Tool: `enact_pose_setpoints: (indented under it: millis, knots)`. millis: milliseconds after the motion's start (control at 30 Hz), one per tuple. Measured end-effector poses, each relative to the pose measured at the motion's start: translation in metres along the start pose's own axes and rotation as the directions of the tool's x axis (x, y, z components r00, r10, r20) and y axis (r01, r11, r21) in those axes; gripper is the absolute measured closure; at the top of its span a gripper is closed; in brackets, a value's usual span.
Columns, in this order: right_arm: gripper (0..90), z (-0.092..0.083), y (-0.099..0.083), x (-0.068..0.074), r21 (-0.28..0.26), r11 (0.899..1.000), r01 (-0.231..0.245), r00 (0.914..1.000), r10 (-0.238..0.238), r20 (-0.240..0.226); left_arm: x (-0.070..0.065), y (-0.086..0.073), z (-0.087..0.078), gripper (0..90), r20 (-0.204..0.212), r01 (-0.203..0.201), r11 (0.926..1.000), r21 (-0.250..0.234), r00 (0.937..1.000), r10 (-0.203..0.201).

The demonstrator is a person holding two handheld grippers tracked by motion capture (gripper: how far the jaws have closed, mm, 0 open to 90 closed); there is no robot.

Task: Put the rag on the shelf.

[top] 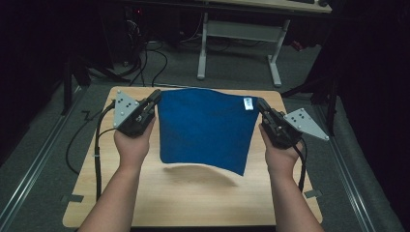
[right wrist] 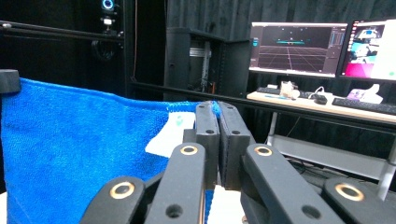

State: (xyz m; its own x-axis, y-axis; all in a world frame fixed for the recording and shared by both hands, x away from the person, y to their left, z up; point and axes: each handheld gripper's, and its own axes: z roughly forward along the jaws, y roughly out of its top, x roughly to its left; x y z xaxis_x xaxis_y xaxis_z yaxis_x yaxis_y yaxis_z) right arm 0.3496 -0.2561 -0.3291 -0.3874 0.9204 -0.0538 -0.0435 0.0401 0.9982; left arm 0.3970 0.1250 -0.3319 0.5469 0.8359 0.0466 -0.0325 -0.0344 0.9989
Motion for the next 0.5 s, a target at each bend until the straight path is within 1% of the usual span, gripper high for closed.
enact_pose_setpoints:
  millis: [167,333,400,500]
  knots:
    - [88.8,0.006,0.005,-0.005,0.0,1.0,-0.001,0.9999,0.001,0.01,0.008,0.002,0.008,89.5,-0.017,0.002,0.9999,0.011,0.9998,-0.001]
    - [88.7,0.018,0.01,-0.01,0.006,1.0,0.009,0.9998,-0.009,0.02,0.013,0.005,0.019,89.5,-0.032,-0.019,0.9997,0.012,0.9993,0.02]
    - [88.8,0.024,0.013,-0.012,0.011,1.0,0.012,0.9996,-0.012,0.025,0.016,0.007,0.027,89.5,-0.04,-0.043,0.9988,0.023,0.9982,0.044]
    - [88.8,0.035,0.015,-0.017,0.022,1.0,0.014,0.9994,-0.015,0.031,0.02,0.009,0.035,89.5,-0.045,-0.06,0.9978,0.027,0.9971,0.061]
